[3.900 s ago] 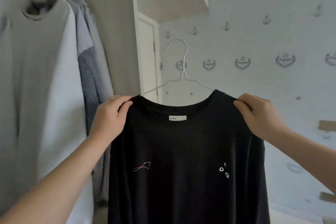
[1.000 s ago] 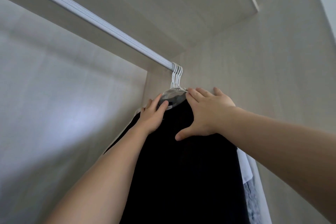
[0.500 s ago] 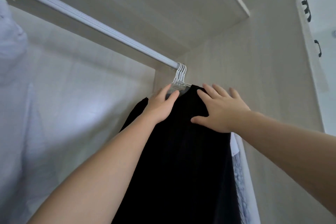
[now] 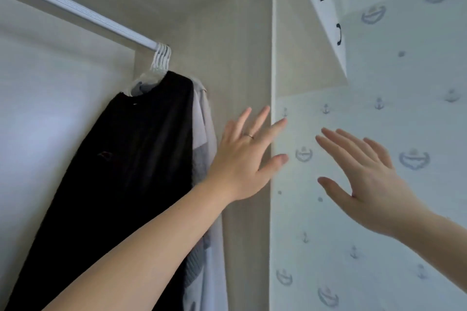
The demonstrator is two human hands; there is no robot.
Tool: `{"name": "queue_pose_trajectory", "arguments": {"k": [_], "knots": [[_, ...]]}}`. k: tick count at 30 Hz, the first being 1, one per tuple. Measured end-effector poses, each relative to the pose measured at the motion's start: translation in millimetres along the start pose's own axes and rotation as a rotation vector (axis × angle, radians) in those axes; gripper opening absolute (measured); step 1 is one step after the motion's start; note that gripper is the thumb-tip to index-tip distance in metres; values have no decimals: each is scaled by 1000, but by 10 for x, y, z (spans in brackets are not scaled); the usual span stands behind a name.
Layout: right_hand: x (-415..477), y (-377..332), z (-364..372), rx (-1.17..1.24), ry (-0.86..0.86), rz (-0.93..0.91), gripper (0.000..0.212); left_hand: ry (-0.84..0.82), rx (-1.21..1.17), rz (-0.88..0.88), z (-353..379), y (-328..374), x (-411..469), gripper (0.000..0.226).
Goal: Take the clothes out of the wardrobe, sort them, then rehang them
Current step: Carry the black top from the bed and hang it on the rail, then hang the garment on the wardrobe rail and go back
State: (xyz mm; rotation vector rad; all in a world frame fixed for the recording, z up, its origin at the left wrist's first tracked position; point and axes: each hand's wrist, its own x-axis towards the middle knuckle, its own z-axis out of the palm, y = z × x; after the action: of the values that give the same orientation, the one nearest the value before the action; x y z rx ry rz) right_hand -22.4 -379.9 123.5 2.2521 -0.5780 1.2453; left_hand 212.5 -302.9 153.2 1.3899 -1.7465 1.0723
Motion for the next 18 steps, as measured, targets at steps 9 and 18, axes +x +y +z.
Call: {"name": "queue_pose_trajectory", "arguments": {"k": [9, 18], "knots": [[-2274, 1117, -573, -165, -326, 233, 67, -237, -368, 58, 1530, 2145, -629, 67], [-4365, 1713, -1017, -232, -622, 636, 70, -626, -685, 87, 2843, 4148, -1421, 69]]}}
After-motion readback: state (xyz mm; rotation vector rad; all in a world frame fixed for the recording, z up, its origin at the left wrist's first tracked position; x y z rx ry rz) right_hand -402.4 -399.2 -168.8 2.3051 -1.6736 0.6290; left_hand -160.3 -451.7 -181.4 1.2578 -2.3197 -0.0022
